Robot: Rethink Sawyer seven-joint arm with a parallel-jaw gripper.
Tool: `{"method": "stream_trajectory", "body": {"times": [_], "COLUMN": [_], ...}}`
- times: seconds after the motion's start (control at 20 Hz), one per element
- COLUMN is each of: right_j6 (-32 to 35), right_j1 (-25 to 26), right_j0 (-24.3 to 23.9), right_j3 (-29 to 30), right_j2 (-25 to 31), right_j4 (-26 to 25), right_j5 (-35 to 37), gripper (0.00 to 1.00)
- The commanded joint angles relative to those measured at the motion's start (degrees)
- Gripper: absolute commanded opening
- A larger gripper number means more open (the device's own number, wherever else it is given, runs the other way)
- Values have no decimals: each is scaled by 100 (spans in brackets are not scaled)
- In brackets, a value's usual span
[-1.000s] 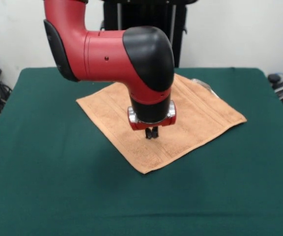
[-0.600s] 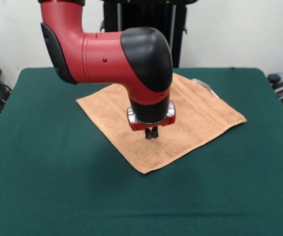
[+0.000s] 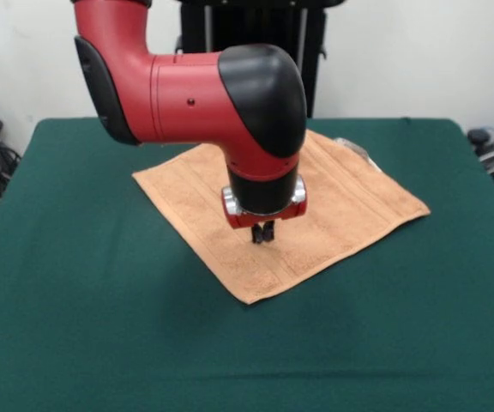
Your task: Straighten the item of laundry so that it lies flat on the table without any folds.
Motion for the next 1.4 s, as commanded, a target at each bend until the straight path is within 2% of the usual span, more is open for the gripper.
{"method": "stream_trajectory", "body": {"times": [0.05,0.95,1.4], "right_j6": [785,273,56], "right_j1": [229,108,270], "right_j0": [-136,-336,-467], "right_j3": [-1014,-1373,-1508], "right_j2": [-394,-148,5], "right_j4": [-937,-1188,-1194], "right_j5": [-2591,-2298,-2349], "gripper": [0,0,0]}}
